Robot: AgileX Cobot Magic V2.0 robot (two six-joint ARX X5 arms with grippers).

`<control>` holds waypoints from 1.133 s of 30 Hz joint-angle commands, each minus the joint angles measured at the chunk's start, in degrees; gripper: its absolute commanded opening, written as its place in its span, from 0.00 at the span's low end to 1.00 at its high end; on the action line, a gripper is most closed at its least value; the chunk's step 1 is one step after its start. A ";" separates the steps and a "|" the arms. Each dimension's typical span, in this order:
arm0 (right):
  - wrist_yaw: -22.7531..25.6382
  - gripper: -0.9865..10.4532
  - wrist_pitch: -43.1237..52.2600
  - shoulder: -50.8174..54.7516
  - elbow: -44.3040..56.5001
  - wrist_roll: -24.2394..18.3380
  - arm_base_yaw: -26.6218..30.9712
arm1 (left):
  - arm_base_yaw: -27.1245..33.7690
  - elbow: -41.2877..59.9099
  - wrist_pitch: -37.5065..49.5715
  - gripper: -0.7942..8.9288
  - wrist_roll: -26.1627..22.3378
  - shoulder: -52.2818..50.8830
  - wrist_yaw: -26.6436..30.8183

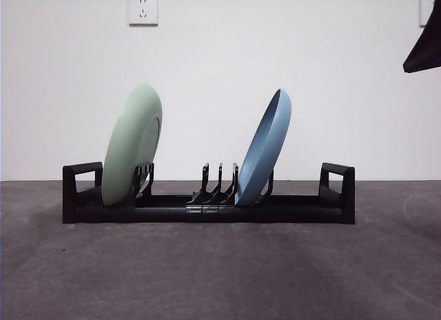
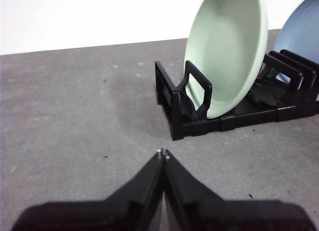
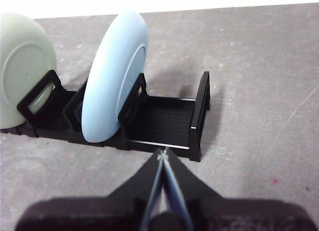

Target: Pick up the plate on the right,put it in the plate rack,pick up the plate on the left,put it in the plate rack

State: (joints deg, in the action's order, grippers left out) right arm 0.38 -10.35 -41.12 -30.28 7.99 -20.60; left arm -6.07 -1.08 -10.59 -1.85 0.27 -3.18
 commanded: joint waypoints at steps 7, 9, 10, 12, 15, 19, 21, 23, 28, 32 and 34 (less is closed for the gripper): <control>-0.02 0.09 0.42 0.00 0.55 0.50 -0.04 | 0.22 0.90 0.31 0.08 0.57 -0.11 0.11; 0.00 0.09 0.42 0.00 0.55 0.50 -0.04 | 0.22 0.90 0.31 0.08 0.57 -0.11 0.11; 0.00 0.09 0.42 0.00 0.55 0.50 -0.04 | 0.22 0.90 0.31 0.08 0.57 -0.11 0.11; -0.02 0.09 0.42 0.00 0.55 0.50 -0.04 | 0.22 0.90 0.31 0.08 0.57 -0.11 0.11; 0.02 0.09 0.39 0.00 0.55 0.20 -0.04 | 0.22 0.90 0.31 0.08 0.57 -0.09 0.11; 2.62 0.09 -4.46 6.34 0.66 -7.76 1.95 | 0.22 0.90 0.31 0.08 0.57 -0.11 0.13; 2.25 0.09 -4.90 11.87 2.38 -7.76 5.29 | 0.22 0.90 0.31 0.08 0.57 -0.11 0.13; -1.62 0.09 -4.44 19.15 6.78 -7.67 9.35 | 0.22 0.90 0.31 0.08 0.57 -0.11 0.13; -3.63 0.09 0.55 34.69 19.91 -6.84 14.93 | 0.22 0.90 0.31 0.08 0.57 -0.11 0.13; -3.45 0.09 1.99 38.10 24.85 -6.38 14.93 | 0.22 0.90 0.31 0.08 0.57 -0.11 0.13; -3.48 0.09 2.62 38.82 26.51 -6.34 14.91 | 0.22 0.90 0.31 0.08 0.57 -0.09 0.13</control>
State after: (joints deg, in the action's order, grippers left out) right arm -3.03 -8.49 -2.68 -4.69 1.08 -5.72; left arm -6.04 -1.08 -10.57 -1.83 0.27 -3.16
